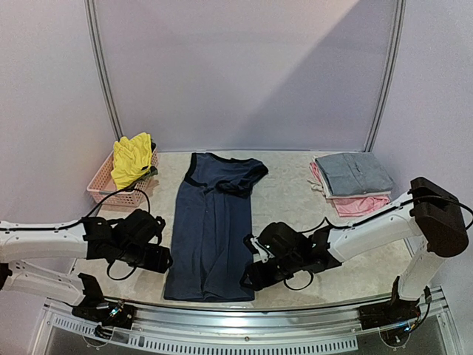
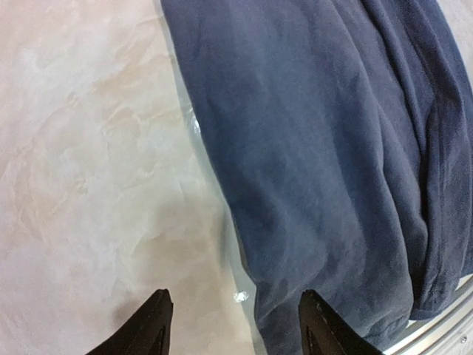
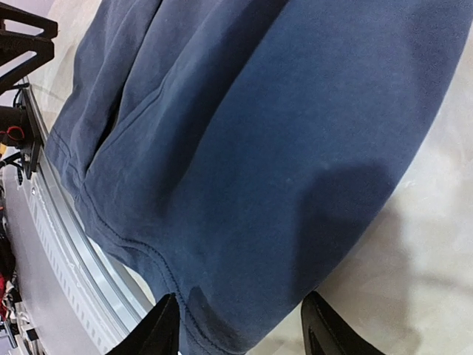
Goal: Fold and stack the mixed laundry pile
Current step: Pick up the rectangle-folded tank top from the corner of the board.
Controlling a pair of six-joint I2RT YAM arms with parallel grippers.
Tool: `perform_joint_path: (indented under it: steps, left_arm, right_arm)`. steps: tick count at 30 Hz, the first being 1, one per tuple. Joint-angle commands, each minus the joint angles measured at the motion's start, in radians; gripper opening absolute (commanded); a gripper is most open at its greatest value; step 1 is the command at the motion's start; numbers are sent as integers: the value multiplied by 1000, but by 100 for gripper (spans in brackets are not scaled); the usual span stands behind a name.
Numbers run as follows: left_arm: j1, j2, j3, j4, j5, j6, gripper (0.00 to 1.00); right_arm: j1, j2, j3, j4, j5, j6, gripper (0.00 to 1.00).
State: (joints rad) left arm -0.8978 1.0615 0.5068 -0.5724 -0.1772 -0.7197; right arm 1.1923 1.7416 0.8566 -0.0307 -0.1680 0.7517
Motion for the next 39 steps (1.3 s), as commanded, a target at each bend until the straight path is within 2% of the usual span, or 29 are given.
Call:
perform_joint_path:
  steps: [1,9,16,31,34,35,37,39]
  left_arm:
    - [-47,-106,-56,-44,17,-103,59]
    - [-124,-175,-127,-37,38,-183,56]
    - [-197,-159,-147,12,63,-224,56]
    - [-279,-79,-189,111,99,-288,51]
    - [-289,-70,-195,128,93,-294,45]
    - [-289,-61,-193,134,86,-295,41]
    - [-292,-44,-193,156,72,-305,23]
    - [-304,-20,-189,205,71,-305,14]
  right_arm:
    - [34,-16,-30,-28,62,61,54]
    - [93,-33,-47,-37,99,103,48]
    - [125,-31,-52,-58,143,133,41]
    - [142,-35,-85,-49,196,163,27]
    - [142,-28,-85,-38,190,156,22]
    - [142,-24,-85,-33,188,155,19]
    - [141,-21,-88,-21,188,151,14]
    - [142,-23,-96,-20,191,145,8]
